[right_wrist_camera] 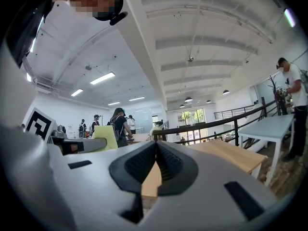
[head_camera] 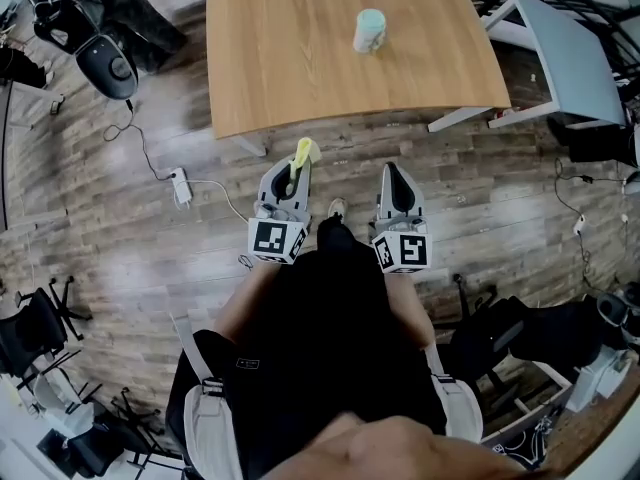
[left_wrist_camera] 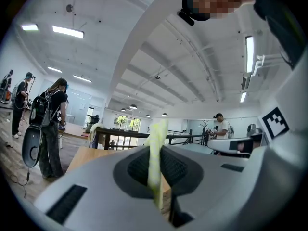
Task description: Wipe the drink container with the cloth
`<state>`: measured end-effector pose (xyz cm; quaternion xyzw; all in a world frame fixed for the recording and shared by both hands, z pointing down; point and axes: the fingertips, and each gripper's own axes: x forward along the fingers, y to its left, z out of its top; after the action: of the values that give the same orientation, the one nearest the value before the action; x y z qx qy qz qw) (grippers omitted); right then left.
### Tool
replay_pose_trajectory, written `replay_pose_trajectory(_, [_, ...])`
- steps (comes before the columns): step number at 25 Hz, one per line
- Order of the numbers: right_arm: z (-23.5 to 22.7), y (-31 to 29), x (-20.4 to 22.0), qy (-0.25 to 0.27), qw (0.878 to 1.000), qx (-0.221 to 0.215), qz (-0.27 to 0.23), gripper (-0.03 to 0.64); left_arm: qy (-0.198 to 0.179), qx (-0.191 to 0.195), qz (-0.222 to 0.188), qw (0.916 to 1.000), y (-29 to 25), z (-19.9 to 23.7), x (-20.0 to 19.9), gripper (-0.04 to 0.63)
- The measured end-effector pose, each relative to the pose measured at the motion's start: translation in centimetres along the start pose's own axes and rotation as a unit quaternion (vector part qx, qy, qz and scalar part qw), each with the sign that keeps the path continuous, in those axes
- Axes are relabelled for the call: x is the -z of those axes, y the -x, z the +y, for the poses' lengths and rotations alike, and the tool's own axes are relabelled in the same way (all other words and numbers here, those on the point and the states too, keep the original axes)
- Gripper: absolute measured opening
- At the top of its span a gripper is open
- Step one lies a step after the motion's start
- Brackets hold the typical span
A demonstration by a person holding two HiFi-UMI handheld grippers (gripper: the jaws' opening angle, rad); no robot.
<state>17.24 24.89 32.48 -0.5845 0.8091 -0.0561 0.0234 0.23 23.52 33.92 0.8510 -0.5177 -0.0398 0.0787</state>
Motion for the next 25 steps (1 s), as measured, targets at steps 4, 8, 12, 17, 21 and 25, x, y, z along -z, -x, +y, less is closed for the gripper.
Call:
replay_pose_trajectory(4, [-3.1, -3.1, -0.4, 0.004, 1.0, -0.023, 0.005, 0.032, -0.001, -0.016, 0.002, 0.9999, -4.3, -0.7, 0.3, 0.032])
replay_pose_trajectory(8, [-6.0, -5.4, -0.4, 0.008, 0.999, -0.045, 0.014, 0.032, 0.002, -0.036, 0.002, 0.9993, -7.4, -1.3, 0.6, 0.032])
replay_pose_trajectory(12, [-7.9, -8.0, 0.4, 0.004, 0.998, -0.06, 0.027, 0.032, -0.003, -0.051, 0.005, 0.9987, -9.7, -0.9, 1.0, 0.032])
replay_pose_trajectory(17, [-9.3, -11.5, 2.2, 0.005, 0.997, -0.065, 0.049, 0.032, 0.004, -0.062, 0.023, 0.9978, -12.1, 1.0, 2.6, 0.032])
replay_pose_trajectory(21, [-10.1, -15.4, 2.0, 0.016, 0.996, -0.069, 0.051, 0.032, 0.008, -0.058, 0.014, 0.9982, -15.5, 3.0, 2.5, 0.032])
replay_pose_trajectory(25, [-11.1, -19.4, 1.8, 0.033, 0.996, -0.067, 0.056, 0.032, 0.005, -0.047, 0.012, 0.9988, -19.3, 5.1, 2.6, 0.032])
